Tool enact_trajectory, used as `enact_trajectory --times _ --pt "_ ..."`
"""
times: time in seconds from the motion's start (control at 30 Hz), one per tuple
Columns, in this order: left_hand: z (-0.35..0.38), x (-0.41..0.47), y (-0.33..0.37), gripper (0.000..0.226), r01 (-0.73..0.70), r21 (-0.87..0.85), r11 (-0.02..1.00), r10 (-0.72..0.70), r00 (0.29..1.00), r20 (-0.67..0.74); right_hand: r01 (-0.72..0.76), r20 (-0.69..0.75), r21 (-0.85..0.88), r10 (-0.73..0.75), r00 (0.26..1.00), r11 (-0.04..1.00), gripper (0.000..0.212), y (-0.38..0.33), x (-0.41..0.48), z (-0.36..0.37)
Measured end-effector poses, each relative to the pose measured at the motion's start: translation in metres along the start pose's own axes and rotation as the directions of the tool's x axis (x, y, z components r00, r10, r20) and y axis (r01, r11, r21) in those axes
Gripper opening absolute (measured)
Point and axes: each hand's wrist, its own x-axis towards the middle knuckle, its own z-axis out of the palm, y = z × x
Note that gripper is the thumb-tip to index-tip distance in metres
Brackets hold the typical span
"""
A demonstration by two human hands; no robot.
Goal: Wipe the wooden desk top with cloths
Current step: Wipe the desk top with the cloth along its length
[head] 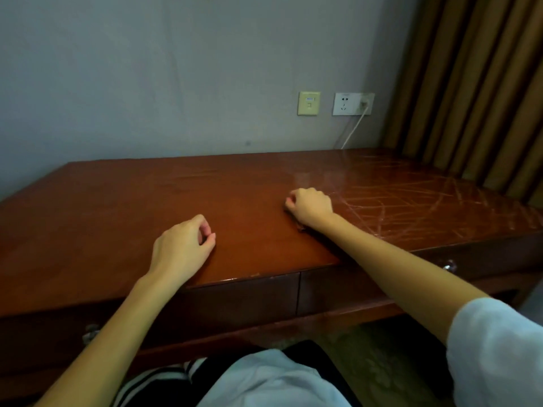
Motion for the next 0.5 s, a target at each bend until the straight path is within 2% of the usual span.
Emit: enact_trajectory --times 0.13,0.2,0.27,0.37,0.5 --pt "0.006 0.009 0.019 0.010 -0.038 -0.030 0.999 0.039 0.998 0.042 0.212 0.040 0.092 -0.216 0.975 0.973 0.027 -0.011 -0.048 -0.011" --pt "0.013 0.014 0.039 0.009 -0.095 -0.060 0.994 0.098 0.993 0.057 0.254 0.034 0.121 -0.260 0.965 0.960 0.026 -0.001 -0.071 -0.017" --pt "0.021 0.017 0.061 0.008 -0.163 -0.081 0.983 0.168 0.984 0.062 0.225 0.018 0.125 -0.229 0.973 0.966 0.027 0.018 -0.089 -0.023" --pt "0.034 0.024 0.090 0.008 -0.236 -0.091 0.968 0.241 0.969 0.055 0.078 0.000 0.100 -0.078 0.997 0.992 0.026 0.054 -0.095 -0.030" --pt "0.048 0.042 0.106 0.008 -0.243 -0.122 0.962 0.254 0.964 0.081 -0.069 -0.007 0.054 0.070 0.998 0.996 0.028 0.085 -0.072 -0.032"
